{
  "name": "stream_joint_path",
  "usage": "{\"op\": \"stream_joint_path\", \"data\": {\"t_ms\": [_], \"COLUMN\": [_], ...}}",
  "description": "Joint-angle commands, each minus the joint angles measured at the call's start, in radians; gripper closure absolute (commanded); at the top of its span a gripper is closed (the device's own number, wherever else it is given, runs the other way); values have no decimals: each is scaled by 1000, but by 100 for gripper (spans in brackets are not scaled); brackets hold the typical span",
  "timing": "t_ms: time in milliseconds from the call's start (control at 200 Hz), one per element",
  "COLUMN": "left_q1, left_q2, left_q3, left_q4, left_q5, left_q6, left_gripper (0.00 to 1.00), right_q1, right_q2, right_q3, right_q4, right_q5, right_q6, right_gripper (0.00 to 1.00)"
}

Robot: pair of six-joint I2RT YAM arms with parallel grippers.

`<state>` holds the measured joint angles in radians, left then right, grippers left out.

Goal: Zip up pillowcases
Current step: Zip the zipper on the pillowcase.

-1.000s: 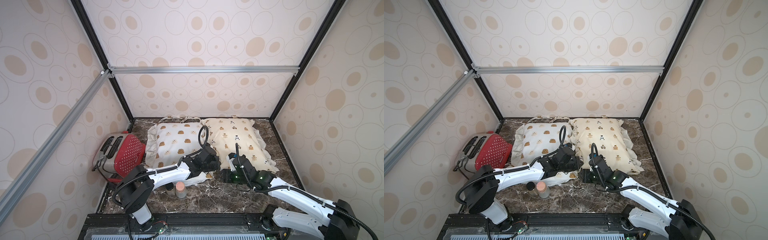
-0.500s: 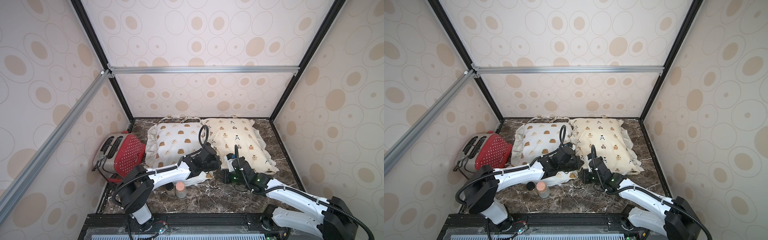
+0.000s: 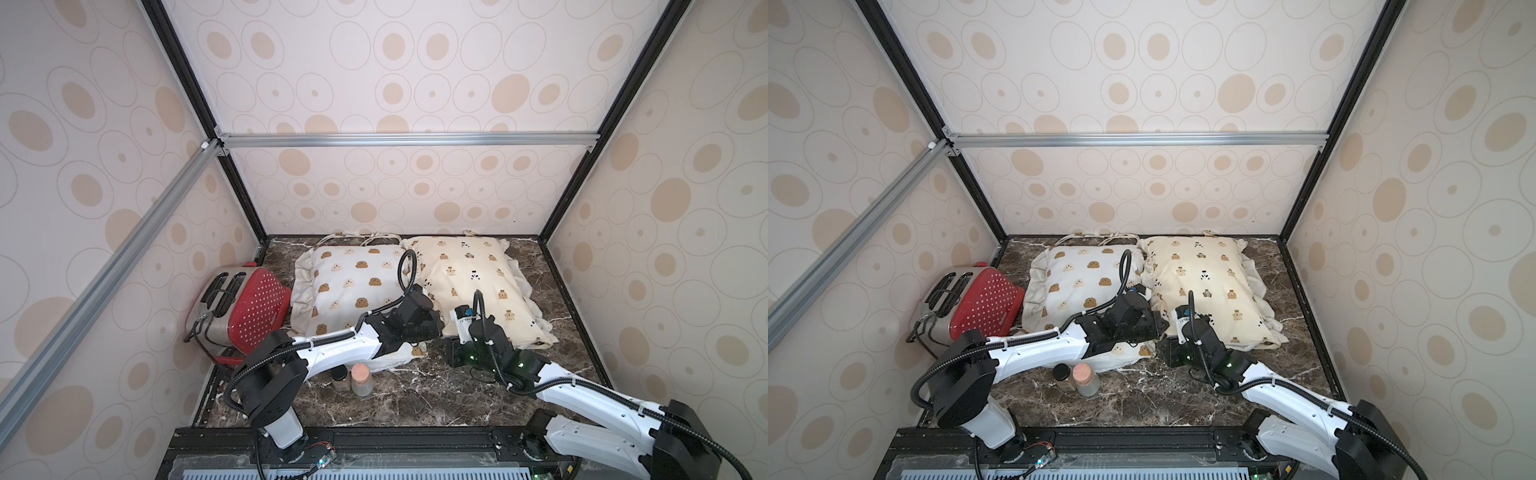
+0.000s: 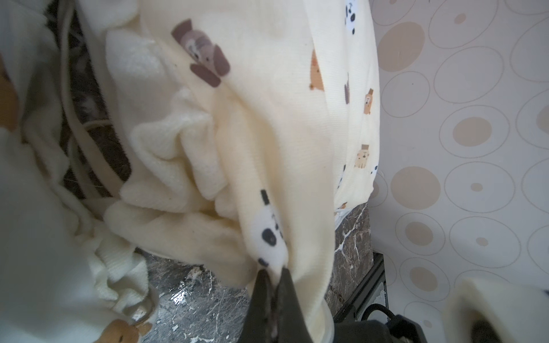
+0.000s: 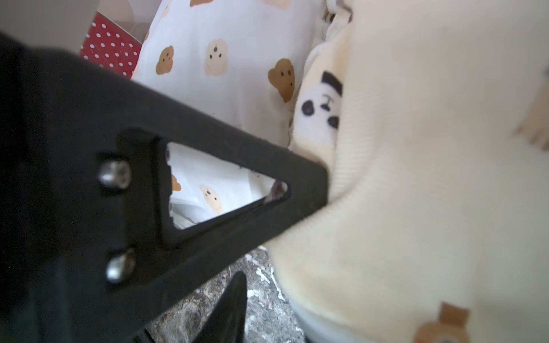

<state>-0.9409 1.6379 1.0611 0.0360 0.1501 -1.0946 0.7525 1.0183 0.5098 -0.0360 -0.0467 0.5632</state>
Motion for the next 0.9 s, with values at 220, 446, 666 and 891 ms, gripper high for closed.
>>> {"op": "stream_joint_path", "data": {"t_ms": [220,446,666,891], "left_q1": [-11,-11,-11,-11], "left_q2": [-23,-20,-24,-33], "left_q3": [11,5,5,-1], "left_q4": [41,44,36,25], "left_q5": [8,1,-4,-19], "left_q6": [-10,-10,-1,5], "left_gripper": [100,100,100,100], "right_q1": [-4,-5,-5,-5], "right_q2": [38,32,52,57], "right_q3": [12,9,27,26], "right_q4": [38,51,51,39], "right_q5": [62,82,84,96], "right_q6": [-16,-1,4,28], "right_gripper": [76,80,84,96]}}
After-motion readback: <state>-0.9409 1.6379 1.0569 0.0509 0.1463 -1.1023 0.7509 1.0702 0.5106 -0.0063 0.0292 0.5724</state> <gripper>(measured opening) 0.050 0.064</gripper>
